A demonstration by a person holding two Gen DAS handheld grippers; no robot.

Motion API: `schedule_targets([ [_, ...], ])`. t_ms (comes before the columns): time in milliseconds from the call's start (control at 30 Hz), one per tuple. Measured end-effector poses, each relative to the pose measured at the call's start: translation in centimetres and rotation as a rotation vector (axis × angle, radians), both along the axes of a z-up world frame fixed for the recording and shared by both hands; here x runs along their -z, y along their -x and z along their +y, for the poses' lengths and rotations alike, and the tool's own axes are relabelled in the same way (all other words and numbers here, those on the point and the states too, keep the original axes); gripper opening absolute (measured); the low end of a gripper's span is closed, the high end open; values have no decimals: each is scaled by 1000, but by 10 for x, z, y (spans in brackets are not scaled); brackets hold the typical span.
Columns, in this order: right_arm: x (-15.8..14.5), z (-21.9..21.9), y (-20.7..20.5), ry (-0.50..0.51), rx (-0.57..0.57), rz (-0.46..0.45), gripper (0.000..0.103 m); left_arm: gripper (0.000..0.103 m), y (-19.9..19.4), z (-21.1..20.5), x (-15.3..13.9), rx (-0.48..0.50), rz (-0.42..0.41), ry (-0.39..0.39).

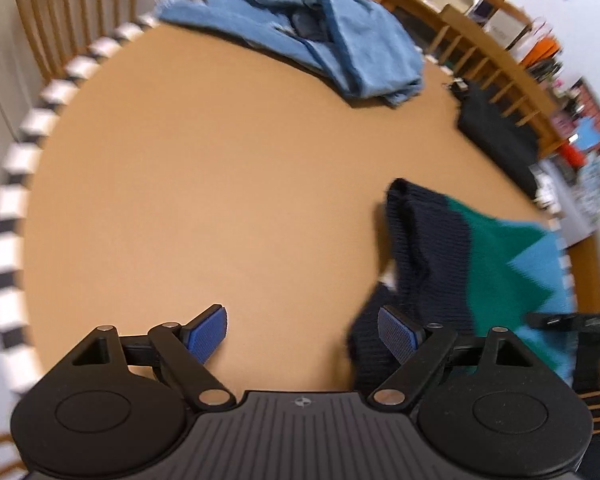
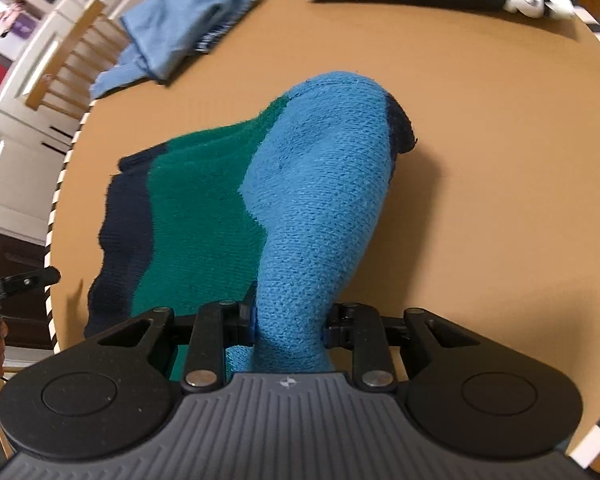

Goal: Fold clothes

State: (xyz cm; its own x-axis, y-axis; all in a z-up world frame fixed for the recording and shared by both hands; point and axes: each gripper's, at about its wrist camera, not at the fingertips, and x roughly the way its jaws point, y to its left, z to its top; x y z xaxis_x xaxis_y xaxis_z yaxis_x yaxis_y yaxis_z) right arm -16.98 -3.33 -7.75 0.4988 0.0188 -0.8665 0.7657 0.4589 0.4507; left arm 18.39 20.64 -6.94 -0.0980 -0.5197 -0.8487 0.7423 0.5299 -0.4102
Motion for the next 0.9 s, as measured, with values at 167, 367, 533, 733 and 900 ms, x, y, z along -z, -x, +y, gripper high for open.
schedule_targets([
  [167, 1, -7, -1, -17, -17, 33, 27, 85, -3, -22, 25, -15, 214, 27],
  [367, 1, -10, 3, -38, -18, 37, 27, 85, -5, -37, 43, 2, 315, 1],
  [533, 4, -14, 0, -60, -12, 36, 28, 86, -9, -47, 56, 41, 361, 11],
  [733, 7, -18, -1, -87, -4, 38, 28, 85, -13, -68, 74, 134, 503, 33],
  [900, 7, -21, -1, -101, -5, 43, 29, 85, -9, -84, 85, 195, 562, 48],
])
